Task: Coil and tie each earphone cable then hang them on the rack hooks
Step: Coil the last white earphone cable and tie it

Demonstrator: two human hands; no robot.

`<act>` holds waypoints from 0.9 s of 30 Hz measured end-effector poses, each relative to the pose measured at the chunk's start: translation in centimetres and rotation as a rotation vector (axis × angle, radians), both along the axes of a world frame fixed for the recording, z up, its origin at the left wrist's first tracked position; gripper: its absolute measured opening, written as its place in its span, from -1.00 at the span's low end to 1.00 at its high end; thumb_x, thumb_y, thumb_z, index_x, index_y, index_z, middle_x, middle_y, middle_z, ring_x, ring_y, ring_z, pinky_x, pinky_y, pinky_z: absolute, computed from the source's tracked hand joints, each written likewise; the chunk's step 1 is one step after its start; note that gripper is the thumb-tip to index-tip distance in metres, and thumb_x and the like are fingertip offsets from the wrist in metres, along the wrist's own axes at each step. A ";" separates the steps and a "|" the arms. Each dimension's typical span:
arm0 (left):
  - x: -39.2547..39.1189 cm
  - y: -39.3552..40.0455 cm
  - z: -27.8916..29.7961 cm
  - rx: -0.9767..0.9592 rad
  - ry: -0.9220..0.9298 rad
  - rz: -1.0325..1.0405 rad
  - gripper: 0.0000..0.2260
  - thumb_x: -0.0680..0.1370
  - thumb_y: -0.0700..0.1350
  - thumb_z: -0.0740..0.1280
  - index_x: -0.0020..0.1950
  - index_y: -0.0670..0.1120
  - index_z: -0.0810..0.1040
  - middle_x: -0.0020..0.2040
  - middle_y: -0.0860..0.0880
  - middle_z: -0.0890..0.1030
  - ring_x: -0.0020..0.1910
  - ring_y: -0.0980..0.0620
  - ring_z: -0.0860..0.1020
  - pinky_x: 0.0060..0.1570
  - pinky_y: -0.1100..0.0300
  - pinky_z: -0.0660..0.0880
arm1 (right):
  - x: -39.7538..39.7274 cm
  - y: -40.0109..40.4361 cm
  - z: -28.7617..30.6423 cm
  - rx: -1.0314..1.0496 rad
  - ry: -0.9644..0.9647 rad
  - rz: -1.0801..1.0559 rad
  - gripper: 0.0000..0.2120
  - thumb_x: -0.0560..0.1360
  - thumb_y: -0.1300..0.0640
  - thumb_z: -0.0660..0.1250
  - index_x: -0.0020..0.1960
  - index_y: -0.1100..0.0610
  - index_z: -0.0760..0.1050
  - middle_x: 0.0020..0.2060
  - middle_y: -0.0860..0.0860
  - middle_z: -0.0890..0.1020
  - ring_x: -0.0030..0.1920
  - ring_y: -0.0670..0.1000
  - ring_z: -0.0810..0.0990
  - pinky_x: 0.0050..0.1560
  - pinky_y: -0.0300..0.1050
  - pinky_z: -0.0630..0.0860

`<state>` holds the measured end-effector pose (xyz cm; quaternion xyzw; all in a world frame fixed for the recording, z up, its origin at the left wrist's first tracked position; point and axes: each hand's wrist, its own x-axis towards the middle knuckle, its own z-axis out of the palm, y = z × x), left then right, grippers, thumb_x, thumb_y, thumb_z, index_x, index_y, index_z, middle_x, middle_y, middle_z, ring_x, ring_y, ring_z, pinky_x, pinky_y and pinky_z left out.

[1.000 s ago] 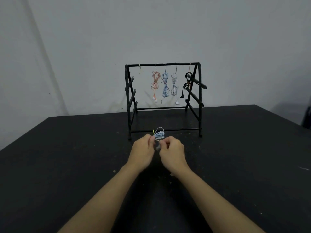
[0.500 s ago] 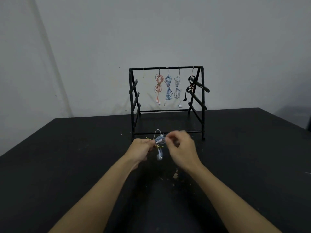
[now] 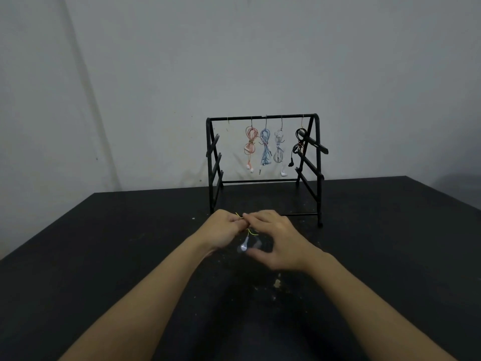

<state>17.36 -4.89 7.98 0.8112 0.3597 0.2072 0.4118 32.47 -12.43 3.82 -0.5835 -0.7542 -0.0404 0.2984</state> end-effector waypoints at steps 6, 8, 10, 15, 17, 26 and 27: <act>-0.1 -0.2 -0.1 0.000 -0.010 -0.028 -0.72 0.59 -0.15 0.22 -0.29 -0.10 0.58 -0.45 0.03 0.41 -0.45 0.13 0.30 -0.41 0.24 0.23 | -0.7 0.3 0.0 0.092 0.045 -0.026 -0.37 0.40 -0.19 0.30 0.36 0.11 0.41 0.17 -0.04 0.54 0.25 -0.08 0.40 0.30 -0.09 0.29; -0.2 -0.3 0.1 -0.024 -0.010 -0.055 -0.72 0.59 -0.15 0.21 -0.30 -0.08 0.56 -0.46 0.05 0.39 -0.49 0.15 0.28 -0.46 0.28 0.21 | -0.4 0.6 -0.4 0.134 0.113 -0.013 -0.52 0.42 0.07 0.43 0.30 0.15 0.47 0.10 0.01 0.60 0.13 -0.06 0.51 0.20 -0.15 0.44; -0.4 -0.3 0.4 -0.066 -0.009 -0.087 -0.72 0.60 -0.13 0.20 -0.29 -0.06 0.55 -0.45 0.06 0.38 -0.49 0.16 0.27 -0.48 0.32 0.21 | -0.3 0.4 -0.3 0.138 0.212 0.024 -0.60 0.42 0.22 0.43 0.25 0.17 0.52 0.02 0.01 0.64 -0.01 -0.11 0.58 0.07 -0.35 0.48; -0.5 -0.5 0.1 -0.103 -0.088 -0.098 -0.75 0.61 -0.12 0.19 -0.20 -0.14 0.56 -0.41 0.04 0.35 -0.46 0.17 0.26 -0.48 0.35 0.20 | -0.1 -0.1 0.8 0.145 0.266 0.038 -0.71 0.45 0.22 0.39 0.16 0.22 0.58 -0.23 0.05 0.67 -0.27 -0.37 0.54 -0.17 -0.52 0.39; -0.4 -0.5 -0.3 -0.124 -0.123 -0.078 -0.76 0.60 -0.11 0.21 -0.09 -0.23 0.58 -0.39 0.03 0.37 -0.45 0.18 0.29 -0.46 0.37 0.23 | 0.0 -0.1 0.7 0.171 0.250 0.031 -0.70 0.43 0.18 0.39 0.14 0.22 0.59 -0.26 0.06 0.66 -0.28 -0.42 0.51 -0.19 -0.55 0.37; -0.4 -0.4 -1.4 -0.156 -0.335 -0.141 -0.80 0.57 -0.17 0.24 -0.14 -0.12 0.65 -0.31 0.00 0.52 -0.36 0.21 0.39 -0.34 0.34 0.33 | -0.9 -1.3 2.1 0.013 0.702 -0.031 -0.77 0.36 0.15 0.48 0.01 0.15 0.65 -0.32 0.05 0.69 -0.44 -0.04 0.61 -0.34 -0.27 0.55; -0.4 -0.5 -1.3 -0.121 -0.335 -0.157 -0.82 0.57 -0.18 0.25 -0.10 -0.13 0.65 -0.27 -0.06 0.54 -0.36 0.20 0.39 -0.32 0.33 0.32 | -1.0 -1.4 2.5 -0.029 0.761 -0.022 -0.79 0.34 0.15 0.49 -0.03 0.14 0.66 -0.33 0.10 0.69 -0.46 -0.06 0.59 -0.36 -0.31 0.52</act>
